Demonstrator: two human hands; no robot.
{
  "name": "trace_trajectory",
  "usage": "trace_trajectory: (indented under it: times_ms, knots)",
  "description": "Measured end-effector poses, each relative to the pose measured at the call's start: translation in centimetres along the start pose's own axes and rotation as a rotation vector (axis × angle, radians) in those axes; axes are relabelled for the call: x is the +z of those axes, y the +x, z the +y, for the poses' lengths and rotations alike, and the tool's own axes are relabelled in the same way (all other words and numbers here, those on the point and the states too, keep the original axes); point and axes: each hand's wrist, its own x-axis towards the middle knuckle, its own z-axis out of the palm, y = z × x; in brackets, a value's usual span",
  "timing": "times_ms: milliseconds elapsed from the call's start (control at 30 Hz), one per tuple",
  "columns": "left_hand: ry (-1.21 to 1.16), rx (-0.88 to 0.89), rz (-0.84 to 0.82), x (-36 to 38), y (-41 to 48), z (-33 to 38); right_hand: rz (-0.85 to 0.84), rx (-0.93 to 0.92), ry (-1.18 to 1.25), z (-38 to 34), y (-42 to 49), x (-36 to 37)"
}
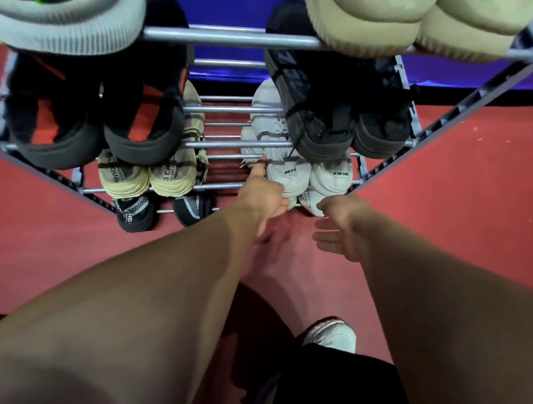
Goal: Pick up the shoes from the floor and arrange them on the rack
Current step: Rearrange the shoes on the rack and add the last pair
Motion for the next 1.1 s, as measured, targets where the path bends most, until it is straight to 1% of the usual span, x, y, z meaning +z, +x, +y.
trace_trajectory:
  times_ms: [67,167,233,300,400,467,533,567,600,700,833,967,1067,1100]
  knots:
    - [0.005,-0.010,-0.048,-0.6,-0.5,0.2,-0.076,0.031,-0.148,-0.2,-0.5,1.2]
    - [-0.030,-0.012,-0.096,-2.3,-1.5,0.1,-0.239,0.067,-0.391,-0.7,-1.6,4.0]
    - [-0.034,0.005,-0.046,-4.6,-2.2,-0.5,-0.322,0.087,-0.537,-1.0,-2.0,6.5]
    - [0.011,-0.009,0.011,-7.8,-2.7,-1.8,-0.366,0.082,-0.631,-1.0,-1.8,9.3]
    - [0.107,-0.118,0.093,-13.9,-3.1,-4.1,-0.368,0.073,-0.697,-0.4,-0.6,13.4]
    - [0.117,-0.177,0.157,-17.7,-3.2,-4.8,-0.317,0.029,-0.646,0.4,0.2,15.9]
    - [0.141,-0.202,0.216,-20.6,-3.2,-4.7,-0.220,-0.031,-0.460,1.6,1.3,18.1]
    - [0.155,-0.205,0.253,-21.8,-2.9,-4.7,-0.198,-0.029,-0.356,2.2,1.7,19.1]
    - [0.187,-0.209,0.294,-22.6,-2.4,-4.9,-0.195,-0.018,-0.279,2.8,1.9,20.0]
    - [0.211,-0.237,0.359,-23.6,-2.1,-5.1,-0.198,-0.010,-0.201,3.3,2.6,21.5]
    - [0.176,-0.246,0.302,-23.8,-2.0,-4.4,-0.182,-0.028,-0.015,1.9,3.4,22.1]
    - [0.177,-0.170,0.284,-23.9,-1.4,-3.8,-0.198,-0.003,-0.005,1.4,3.6,22.6]
    - [0.171,-0.186,0.264,-24.4,-0.7,-3.9,-0.195,0.003,0.002,1.1,3.3,23.3]
    - [0.205,-0.202,0.248,-24.5,-0.6,-4.0,-0.212,-0.003,0.010,1.0,3.3,23.6]
